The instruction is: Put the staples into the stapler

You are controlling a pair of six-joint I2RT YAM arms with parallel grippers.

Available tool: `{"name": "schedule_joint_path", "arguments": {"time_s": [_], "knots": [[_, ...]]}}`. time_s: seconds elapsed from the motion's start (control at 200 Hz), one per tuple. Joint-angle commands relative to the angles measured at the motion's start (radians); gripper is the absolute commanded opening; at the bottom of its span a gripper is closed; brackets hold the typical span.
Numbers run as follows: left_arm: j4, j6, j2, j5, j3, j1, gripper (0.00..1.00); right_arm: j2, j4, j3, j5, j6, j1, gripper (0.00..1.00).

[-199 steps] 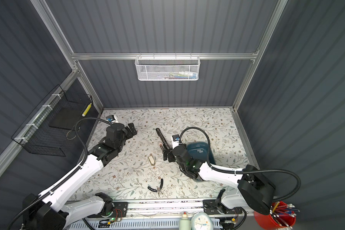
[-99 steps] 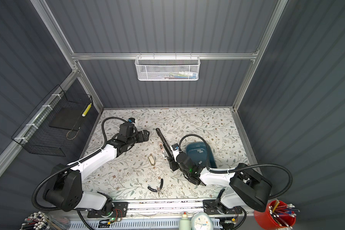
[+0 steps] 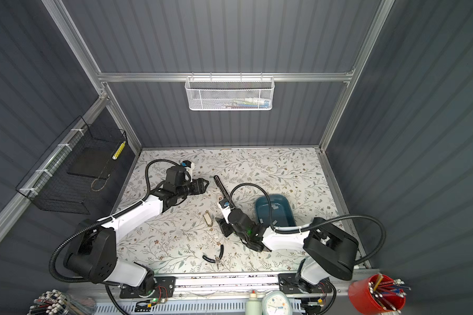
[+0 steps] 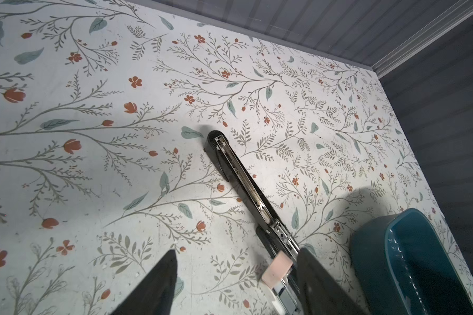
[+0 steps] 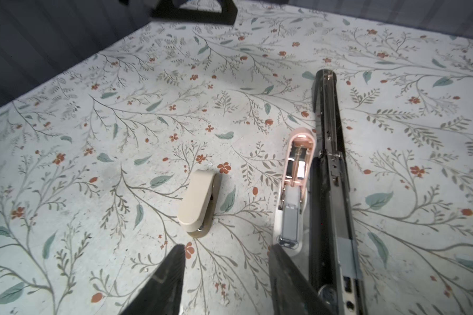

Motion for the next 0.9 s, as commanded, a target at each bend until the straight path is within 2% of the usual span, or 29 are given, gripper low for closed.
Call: {"name": "schedule_joint_path", "arguments": {"time_s": [0.0,0.275,0.435,0.7,0.896], "knots": [[-0.013,0.027,-0.012,0.004,0.027,0.000,0.70,0.049,-0.016,0.029,0.026,-0.001,-0.005,0.52],[-0.015,0.039,-0.020,0.009,0.027,0.000,0.69,0.117,0.025,0.009,0.014,0.043,-0.076,0.53],[-0.014,0.043,-0.024,0.011,0.027,0.000,0.69,0.164,0.017,0.035,0.009,0.037,-0.082,0.53],[-0.014,0.046,-0.028,0.021,0.029,0.000,0.68,0.197,-0.007,0.061,0.041,0.044,-0.085,0.61],[-0.016,0.047,-0.032,0.025,0.028,0.001,0.68,0.239,-0.029,0.092,0.065,0.045,-0.086,0.63]]}}
